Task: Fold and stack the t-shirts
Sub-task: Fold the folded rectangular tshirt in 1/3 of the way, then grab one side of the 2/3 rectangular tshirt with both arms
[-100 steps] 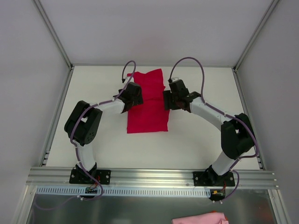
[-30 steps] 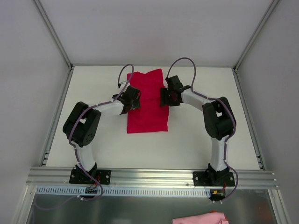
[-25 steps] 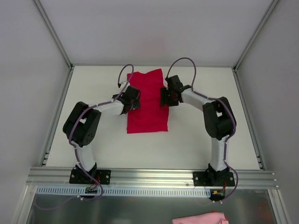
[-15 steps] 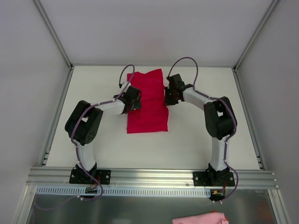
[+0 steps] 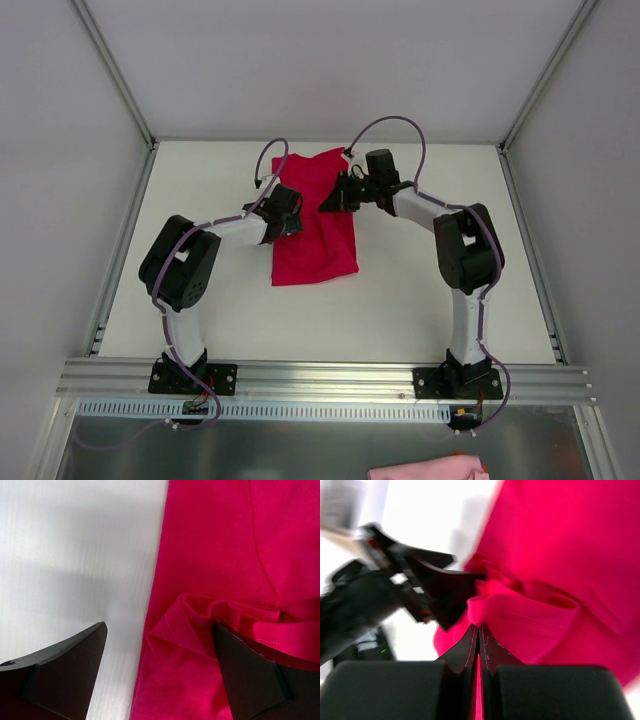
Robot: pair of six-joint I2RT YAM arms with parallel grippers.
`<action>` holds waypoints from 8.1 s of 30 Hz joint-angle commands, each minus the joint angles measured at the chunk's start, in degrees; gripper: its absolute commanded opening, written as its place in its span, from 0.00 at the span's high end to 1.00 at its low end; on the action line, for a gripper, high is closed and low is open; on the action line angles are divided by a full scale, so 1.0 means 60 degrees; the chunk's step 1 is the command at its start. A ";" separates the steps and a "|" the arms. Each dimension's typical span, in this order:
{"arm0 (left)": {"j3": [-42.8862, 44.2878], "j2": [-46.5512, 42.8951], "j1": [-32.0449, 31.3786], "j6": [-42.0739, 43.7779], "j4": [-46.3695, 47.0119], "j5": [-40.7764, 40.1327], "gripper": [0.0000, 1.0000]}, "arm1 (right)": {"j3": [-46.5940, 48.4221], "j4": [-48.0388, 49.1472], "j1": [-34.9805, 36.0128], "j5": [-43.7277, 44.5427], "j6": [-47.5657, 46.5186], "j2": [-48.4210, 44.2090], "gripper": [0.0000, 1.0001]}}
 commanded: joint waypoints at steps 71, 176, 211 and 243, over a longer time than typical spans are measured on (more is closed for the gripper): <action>-0.0255 0.0226 0.0089 -0.0292 0.0405 0.0613 1.00 | 0.0387 -0.4095 0.1334 0.6443 -0.1245 -0.2271 0.52; -0.1867 -0.1605 -0.1010 0.0456 0.1548 -0.1963 0.68 | -0.0521 -0.4329 0.2023 0.9285 -0.2183 -0.2782 0.65; -0.0636 -0.1225 -0.0644 0.0997 0.1019 -0.1599 0.35 | -0.4916 -0.2234 0.2741 1.0455 -0.1905 -0.6401 0.76; -0.1106 -0.1079 -0.0233 0.0148 0.0345 -0.1804 0.60 | -0.4594 -0.2234 0.2755 1.0383 -0.1992 -0.5420 0.75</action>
